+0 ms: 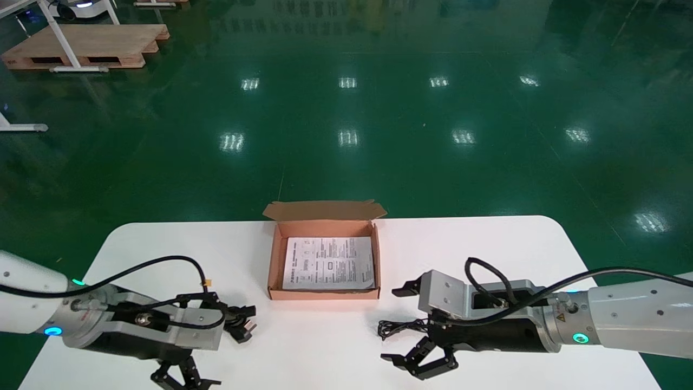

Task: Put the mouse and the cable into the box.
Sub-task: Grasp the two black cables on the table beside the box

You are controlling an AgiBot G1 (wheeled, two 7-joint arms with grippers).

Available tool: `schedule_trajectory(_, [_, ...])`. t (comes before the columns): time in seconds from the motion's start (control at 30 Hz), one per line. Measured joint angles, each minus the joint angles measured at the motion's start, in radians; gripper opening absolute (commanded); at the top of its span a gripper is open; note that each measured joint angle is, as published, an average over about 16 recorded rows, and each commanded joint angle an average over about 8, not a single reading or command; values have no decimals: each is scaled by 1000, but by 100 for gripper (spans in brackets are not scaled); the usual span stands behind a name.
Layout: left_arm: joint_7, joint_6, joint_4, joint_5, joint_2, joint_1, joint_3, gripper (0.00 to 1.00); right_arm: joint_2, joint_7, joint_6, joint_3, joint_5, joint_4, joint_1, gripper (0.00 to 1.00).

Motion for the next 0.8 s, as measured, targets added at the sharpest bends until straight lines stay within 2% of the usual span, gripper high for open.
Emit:
schedule_trajectory(0.3, [-16,-72,58,89,49,-6,20,100,-10,-1,3,-10,-21,-15,12,100])
schedule_trajectory(0.5, [-47,-190,130,206,108,-3,48,100,3,9,0,-5,-12,8,5,100])
schedule_trajectory(0.8, [-57,-376,321,372,227,-10,95,100,23,31,-4,-2,-9,41,-4,100])
